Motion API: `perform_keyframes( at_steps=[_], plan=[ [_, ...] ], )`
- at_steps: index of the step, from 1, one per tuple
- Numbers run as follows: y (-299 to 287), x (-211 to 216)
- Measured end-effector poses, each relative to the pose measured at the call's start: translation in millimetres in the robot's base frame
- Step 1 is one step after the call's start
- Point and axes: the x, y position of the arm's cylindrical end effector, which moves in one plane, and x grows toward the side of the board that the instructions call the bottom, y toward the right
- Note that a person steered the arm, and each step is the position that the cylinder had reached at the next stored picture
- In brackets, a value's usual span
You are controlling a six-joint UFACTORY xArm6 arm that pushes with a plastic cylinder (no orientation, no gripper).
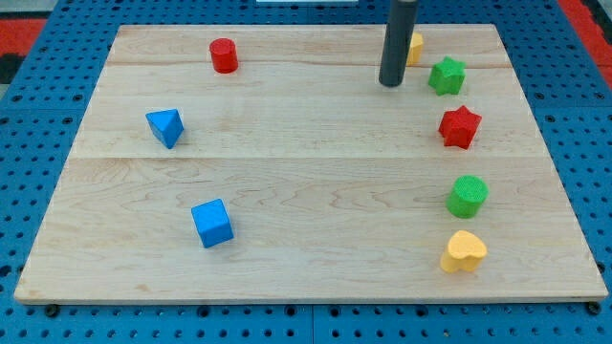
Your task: Slide the yellow heart to the right
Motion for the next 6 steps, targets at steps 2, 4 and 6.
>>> perform_keyframes(
  at_steps=[2, 4, 6],
  plan=[
    [19, 85],
    [5, 187],
    [-12, 240]
  ],
)
